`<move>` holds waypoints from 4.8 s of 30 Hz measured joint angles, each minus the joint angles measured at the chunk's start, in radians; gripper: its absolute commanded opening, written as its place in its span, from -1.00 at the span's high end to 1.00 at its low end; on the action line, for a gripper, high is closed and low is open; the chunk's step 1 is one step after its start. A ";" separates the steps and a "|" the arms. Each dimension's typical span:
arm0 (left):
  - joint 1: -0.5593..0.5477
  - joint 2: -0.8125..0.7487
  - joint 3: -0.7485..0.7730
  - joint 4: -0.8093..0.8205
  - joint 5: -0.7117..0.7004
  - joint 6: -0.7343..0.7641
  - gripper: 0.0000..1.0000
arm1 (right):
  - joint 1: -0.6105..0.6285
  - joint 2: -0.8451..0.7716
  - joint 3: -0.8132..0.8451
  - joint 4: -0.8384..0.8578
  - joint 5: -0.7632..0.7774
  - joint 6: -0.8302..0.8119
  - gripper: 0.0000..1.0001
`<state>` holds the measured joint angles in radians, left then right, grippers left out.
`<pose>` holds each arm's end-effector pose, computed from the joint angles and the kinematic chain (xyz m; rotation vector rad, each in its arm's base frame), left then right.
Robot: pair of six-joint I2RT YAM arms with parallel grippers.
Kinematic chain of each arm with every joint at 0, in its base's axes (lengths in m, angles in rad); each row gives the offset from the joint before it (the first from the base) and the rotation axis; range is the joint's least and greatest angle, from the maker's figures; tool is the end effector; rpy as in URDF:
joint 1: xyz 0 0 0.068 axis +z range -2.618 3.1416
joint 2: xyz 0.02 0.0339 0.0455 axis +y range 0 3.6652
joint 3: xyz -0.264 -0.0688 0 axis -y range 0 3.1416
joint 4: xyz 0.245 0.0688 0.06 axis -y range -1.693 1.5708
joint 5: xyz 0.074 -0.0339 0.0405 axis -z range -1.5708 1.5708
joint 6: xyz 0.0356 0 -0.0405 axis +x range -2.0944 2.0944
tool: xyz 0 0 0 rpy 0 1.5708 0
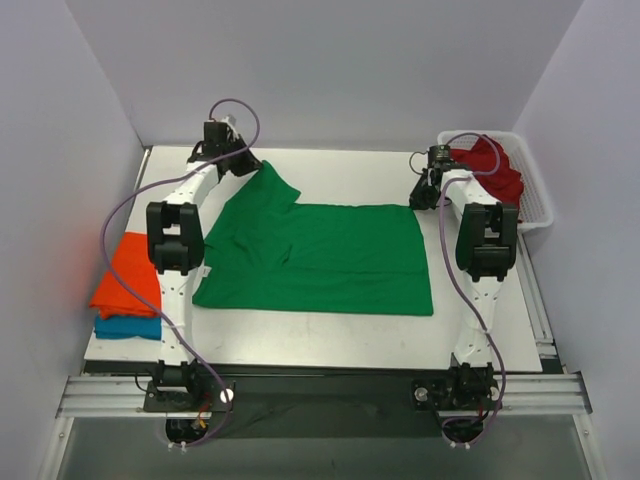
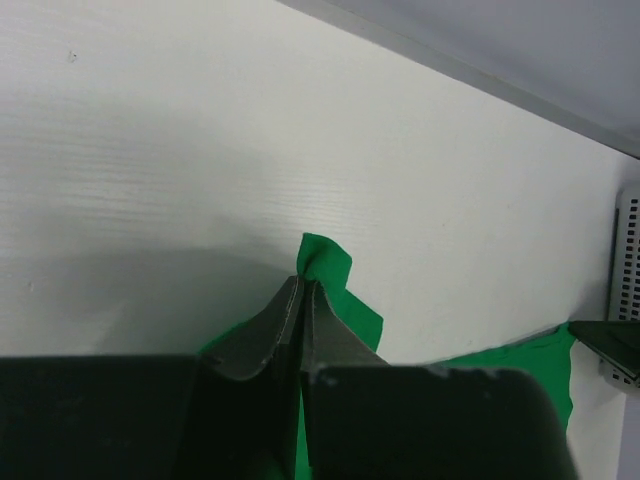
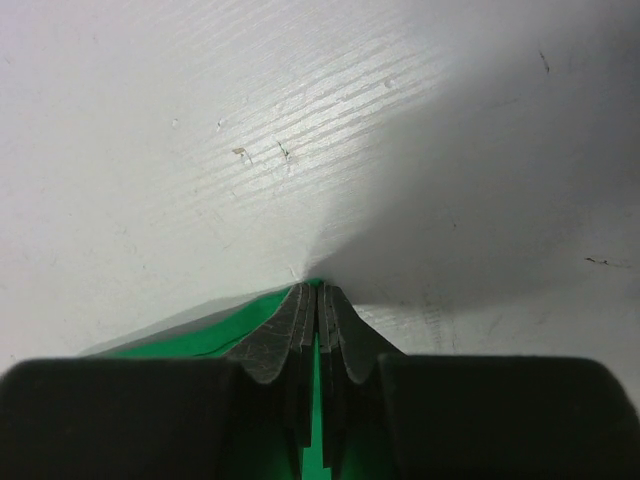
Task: Fold and stack the t-shirts
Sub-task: Grap the side of the flattened tshirt furthest away from the robot with both arms, then fold the other side of the tshirt into a rectangle
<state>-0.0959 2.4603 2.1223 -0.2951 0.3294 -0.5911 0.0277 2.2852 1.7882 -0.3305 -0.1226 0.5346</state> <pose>0.5592 -0.0654 0.1914 -0.3690 2.2351 -0.7383 0.5106 0.0185 0.1684 0.5529 2.3665 0.4060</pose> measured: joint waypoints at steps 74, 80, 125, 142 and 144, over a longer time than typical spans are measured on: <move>0.063 -1.185 -1.312 0.127 -0.143 -0.202 1.00 | 0.000 -0.747 -0.850 0.121 0.057 0.015 1.00; 0.063 -1.224 -1.337 0.118 -0.143 -0.201 1.00 | 0.000 -0.784 -0.892 0.122 0.063 0.016 1.00; 0.085 -1.465 -1.646 0.078 -0.166 -0.202 1.00 | 0.145 -0.925 -0.948 0.094 0.154 0.029 0.27; 0.085 -1.478 -1.767 0.082 -0.177 -0.210 1.00 | 0.250 -0.662 -0.828 0.126 0.205 0.014 0.31; 0.085 -1.478 -1.767 0.084 -0.176 -0.210 1.00 | 0.254 -0.670 -0.862 0.136 0.205 0.016 0.31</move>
<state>-0.0113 0.9825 0.3550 -0.2108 0.1532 -0.8009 0.2817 1.6150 0.9264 -0.1947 0.0826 0.5510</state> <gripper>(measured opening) 0.096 0.345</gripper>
